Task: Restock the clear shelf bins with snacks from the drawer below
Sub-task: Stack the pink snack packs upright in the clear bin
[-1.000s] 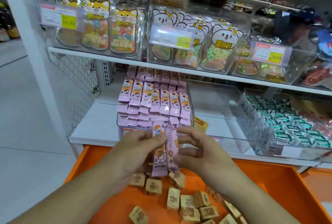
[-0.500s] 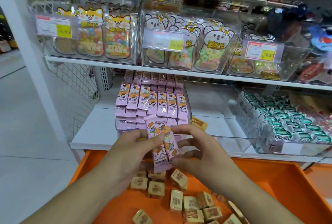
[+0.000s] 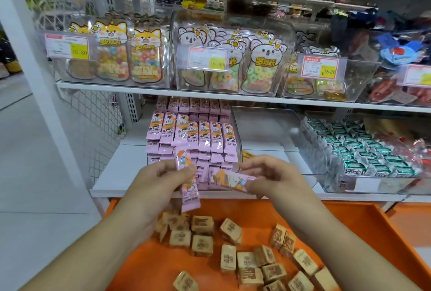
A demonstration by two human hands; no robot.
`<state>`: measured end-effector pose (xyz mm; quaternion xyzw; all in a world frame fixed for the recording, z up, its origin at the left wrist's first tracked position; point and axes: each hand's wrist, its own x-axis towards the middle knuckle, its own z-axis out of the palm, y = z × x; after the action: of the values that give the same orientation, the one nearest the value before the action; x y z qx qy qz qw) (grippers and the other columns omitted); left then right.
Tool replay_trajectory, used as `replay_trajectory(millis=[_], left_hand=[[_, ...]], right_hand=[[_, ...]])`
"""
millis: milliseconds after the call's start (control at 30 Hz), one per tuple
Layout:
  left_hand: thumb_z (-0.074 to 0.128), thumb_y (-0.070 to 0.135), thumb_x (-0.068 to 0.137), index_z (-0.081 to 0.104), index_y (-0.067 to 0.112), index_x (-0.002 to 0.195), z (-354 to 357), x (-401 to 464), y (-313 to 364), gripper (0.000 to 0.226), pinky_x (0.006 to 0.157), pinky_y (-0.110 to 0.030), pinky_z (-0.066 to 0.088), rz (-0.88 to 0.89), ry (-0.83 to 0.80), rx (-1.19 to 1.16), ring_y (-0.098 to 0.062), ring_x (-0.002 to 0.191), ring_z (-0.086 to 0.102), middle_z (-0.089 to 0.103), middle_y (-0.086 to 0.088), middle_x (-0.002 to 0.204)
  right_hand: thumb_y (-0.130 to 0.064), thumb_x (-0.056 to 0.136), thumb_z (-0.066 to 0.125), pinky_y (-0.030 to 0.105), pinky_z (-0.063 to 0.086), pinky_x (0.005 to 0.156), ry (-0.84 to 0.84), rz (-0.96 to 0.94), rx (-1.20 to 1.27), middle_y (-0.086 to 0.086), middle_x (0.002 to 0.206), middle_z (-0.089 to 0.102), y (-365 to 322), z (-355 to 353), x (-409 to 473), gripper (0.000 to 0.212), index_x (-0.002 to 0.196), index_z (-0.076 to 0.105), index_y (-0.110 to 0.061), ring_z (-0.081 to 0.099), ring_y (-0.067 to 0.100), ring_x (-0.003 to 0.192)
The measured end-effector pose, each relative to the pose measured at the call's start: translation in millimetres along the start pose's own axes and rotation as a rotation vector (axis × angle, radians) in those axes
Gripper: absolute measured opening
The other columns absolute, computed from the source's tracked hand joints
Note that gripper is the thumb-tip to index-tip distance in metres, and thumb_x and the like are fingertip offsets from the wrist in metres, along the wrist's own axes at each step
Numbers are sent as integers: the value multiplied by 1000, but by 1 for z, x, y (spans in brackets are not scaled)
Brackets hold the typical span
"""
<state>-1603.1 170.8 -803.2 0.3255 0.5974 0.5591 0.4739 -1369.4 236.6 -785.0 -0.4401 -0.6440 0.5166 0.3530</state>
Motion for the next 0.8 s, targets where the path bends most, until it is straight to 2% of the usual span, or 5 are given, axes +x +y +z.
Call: replay_trajectory(millis=[167,333,467,667,800], left_hand=[[89,46,75,79,19,103,0,-3,1,41,97,-65,52,-48,-126,105,-44,109,69,79,-10,104],[84,40,82,79,26,100,19,-13,-13,23,90,-44,55,-151,-299,195,-20,96,76,81,-1,99],[87,38,79,80,24,97,24,-12,-16,23,76,-35,50,-135,-256,164,-11,74,69,80,0,89],[92,52,66,79,18,103,18,-11,-7,52,104,-56,52,-104,-162,53,-32,110,72,79,-9,105],[81,30,86,79,11,99,18,-14,-3,23,92,-51,59,-86,-136,-27,-30,94,76,80,-12,97]], right_hand=[[11,91,64,22,50,68,-127,50,-14,4,100,80,-4,-5,4,31,113,72,-9,68,12,80],[-8,94,74,33,52,79,-110,42,-67,7,100,74,4,13,6,25,111,74,-26,66,18,84],[-25,93,77,42,57,87,31,41,-161,8,106,69,5,27,4,17,104,67,-34,71,21,89],[-8,85,84,38,60,95,-107,83,67,-2,113,72,-4,28,-9,48,118,54,-24,75,8,101],[-9,81,88,34,61,90,-189,-4,-79,-9,111,72,-3,32,-18,58,119,58,-42,74,13,100]])
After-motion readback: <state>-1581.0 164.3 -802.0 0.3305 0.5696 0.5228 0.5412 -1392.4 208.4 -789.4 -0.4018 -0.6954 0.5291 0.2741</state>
